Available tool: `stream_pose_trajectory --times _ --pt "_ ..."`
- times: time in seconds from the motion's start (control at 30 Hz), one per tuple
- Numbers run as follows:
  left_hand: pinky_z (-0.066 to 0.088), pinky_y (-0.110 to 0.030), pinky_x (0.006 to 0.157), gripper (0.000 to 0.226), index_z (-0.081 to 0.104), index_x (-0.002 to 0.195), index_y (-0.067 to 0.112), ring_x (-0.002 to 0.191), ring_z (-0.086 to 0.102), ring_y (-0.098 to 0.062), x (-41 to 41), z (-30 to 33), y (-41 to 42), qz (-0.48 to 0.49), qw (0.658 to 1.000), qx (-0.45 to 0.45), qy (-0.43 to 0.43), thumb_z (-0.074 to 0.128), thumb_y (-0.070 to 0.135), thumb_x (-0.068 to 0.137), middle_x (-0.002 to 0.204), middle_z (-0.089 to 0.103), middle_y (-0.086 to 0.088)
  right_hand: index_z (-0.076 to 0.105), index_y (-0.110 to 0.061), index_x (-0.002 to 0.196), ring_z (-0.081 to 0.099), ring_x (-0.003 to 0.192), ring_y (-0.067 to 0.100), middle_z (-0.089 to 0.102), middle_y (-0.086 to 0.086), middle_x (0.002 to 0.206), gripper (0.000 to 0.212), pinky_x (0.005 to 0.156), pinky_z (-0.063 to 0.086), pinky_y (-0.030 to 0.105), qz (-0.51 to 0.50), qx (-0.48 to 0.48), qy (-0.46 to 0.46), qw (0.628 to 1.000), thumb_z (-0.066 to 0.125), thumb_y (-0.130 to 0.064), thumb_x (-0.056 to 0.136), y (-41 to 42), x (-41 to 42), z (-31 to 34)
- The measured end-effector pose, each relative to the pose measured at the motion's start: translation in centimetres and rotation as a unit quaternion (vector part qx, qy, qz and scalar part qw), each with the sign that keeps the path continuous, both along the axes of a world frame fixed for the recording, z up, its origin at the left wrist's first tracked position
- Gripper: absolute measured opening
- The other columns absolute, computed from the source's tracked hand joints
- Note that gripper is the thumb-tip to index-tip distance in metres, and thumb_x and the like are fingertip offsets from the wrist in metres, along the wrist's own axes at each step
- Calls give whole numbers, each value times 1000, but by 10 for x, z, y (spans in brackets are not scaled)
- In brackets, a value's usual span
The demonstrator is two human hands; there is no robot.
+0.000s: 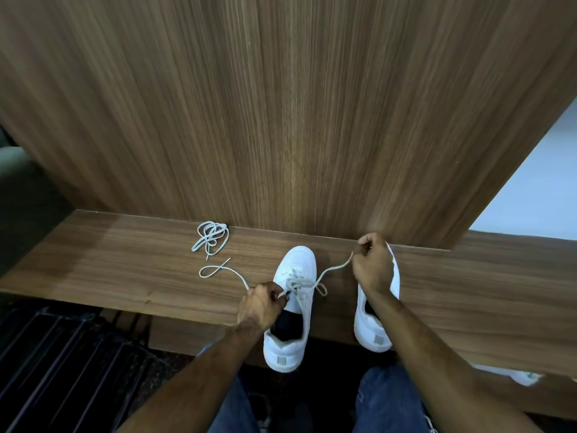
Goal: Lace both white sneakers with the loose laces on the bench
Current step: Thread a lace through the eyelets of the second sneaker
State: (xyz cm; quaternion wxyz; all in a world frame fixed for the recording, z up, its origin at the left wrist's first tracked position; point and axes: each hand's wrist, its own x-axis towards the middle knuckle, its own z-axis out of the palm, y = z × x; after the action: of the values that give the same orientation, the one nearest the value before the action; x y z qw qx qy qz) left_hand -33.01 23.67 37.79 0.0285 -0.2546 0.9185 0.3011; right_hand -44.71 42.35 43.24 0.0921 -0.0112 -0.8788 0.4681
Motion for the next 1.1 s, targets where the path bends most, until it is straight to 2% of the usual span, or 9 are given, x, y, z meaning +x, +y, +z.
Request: stream_pose_trajectory --times 0.2,0.37,0.43,0.53,0.67,0.8,0.9,1.03,1.1 --pt "50 -33 83 23 71 97 34 102 64 -29 -7 2 -2 2 999 6 -32 62 50 84 102 71 -5 64 -22 110 60 103 26 55 2 115 23 78 46 32 288 248 -67 922 53 -19 89 -17 39 -54" --pt "51 -34 84 40 68 96 28 101 64 -29 -8 -2 -5 16 998 22 -58 61 62 75 100 69 -5 66 -23 107 62 107 28 65 2 116 25 81 50 35 267 241 -112 926 46 -25 92 -40 53 -63" --pt "52 -34 82 44 68 97 27 99 65 -28 -10 -4 -7 18 998 24 -61 61 63 73 99 70 -4 70 -19 96 64 97 24 70 2 104 21 72 44 28 244 180 -123 945 49 -21 92 -41 46 -53" --pt "53 -35 84 43 68 99 31 99 65 -26 -12 -6 -8 16 997 28 -72 61 63 73 100 69 -3 69 -16 84 60 80 11 69 -2 87 17 69 40 20 166 -64 -110 978 55 -9 92 -36 27 -26" --pt "51 -32 82 31 70 97 30 98 66 -26 -11 -5 -6 14 998 22 -66 65 54 78 99 70 -4 66 -13 79 57 69 -2 64 -5 75 17 74 43 17 26 -273 -11 961 56 -5 91 -21 -1 9" --pt "53 -33 83 29 70 95 28 98 66 -26 -11 -6 -6 18 998 21 -63 65 53 79 99 71 -4 67 -19 107 61 96 18 66 2 104 23 87 49 36 49 -45 -23 997 58 -10 88 -6 -8 -2" --pt "53 -33 85 36 70 99 30 101 65 -27 -11 -6 -5 19 998 16 -63 64 57 77 104 70 -4 59 -24 126 56 110 29 55 5 124 44 88 49 38 165 210 0 964 57 -11 83 -4 10 -34" --pt "51 -33 86 29 69 96 31 103 64 -28 -9 -6 -5 20 998 24 -62 64 54 79 105 68 -5 61 -26 124 53 116 23 53 -3 127 38 97 43 34 307 290 -8 907 55 -21 87 -19 40 -60" --pt "50 -32 84 26 69 95 30 101 64 -27 -8 -6 -4 15 998 27 -60 65 51 80 102 69 -4 60 -23 123 54 114 23 56 -2 124 38 95 43 34 300 261 -11 918 55 -19 86 -26 48 -65"
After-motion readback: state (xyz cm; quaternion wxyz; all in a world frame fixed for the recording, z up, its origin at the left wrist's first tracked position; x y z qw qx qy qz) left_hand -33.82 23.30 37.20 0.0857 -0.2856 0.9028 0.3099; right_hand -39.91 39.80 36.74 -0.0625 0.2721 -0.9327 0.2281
